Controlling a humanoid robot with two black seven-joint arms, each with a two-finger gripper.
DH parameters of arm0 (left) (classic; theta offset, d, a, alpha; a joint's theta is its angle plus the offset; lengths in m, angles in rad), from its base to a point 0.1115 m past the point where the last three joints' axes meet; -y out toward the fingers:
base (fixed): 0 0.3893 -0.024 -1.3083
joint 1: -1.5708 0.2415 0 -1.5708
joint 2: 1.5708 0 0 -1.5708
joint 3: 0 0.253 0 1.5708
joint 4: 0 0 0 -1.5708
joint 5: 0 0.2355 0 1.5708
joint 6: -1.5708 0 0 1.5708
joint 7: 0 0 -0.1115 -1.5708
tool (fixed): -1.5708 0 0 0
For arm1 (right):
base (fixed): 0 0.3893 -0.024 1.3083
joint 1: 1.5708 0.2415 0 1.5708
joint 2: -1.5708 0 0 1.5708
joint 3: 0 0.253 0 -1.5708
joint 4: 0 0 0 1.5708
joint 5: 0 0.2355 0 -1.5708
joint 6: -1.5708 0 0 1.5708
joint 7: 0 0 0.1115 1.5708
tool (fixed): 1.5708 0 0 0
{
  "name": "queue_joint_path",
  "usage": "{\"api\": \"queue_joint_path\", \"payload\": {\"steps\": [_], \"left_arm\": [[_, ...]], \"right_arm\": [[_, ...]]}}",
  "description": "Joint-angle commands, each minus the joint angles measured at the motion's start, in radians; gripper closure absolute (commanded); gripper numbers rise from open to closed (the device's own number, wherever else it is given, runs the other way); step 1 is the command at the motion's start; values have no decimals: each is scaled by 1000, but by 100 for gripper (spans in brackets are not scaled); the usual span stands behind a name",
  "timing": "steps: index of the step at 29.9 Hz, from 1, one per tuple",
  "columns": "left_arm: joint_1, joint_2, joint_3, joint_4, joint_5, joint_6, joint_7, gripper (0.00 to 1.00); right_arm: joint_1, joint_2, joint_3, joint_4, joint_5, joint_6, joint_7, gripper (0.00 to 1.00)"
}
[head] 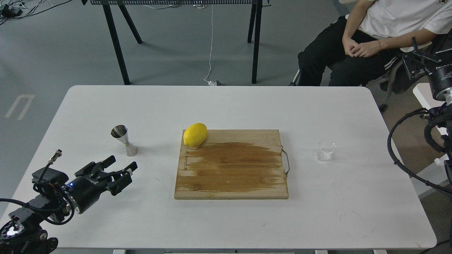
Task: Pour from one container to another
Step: 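Close the left gripper around the metal jigger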
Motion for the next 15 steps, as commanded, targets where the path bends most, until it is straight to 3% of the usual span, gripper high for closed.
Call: {"api": "queue_joint_path", "payload": {"steps": [1, 5, 15], "left_arm": [[-60, -64, -1, 157, 5, 10, -5, 9], [-140, -120, 11, 263, 6, 21, -5, 10], [-212, -190, 17, 386, 6, 10, -8, 16]], "right_arm": [[0, 2, -1, -1, 0, 0, 0, 0], [-2, 1, -1, -1, -2, 0, 0, 0], [-3, -5, -1, -1, -2, 0, 0, 0]]}}
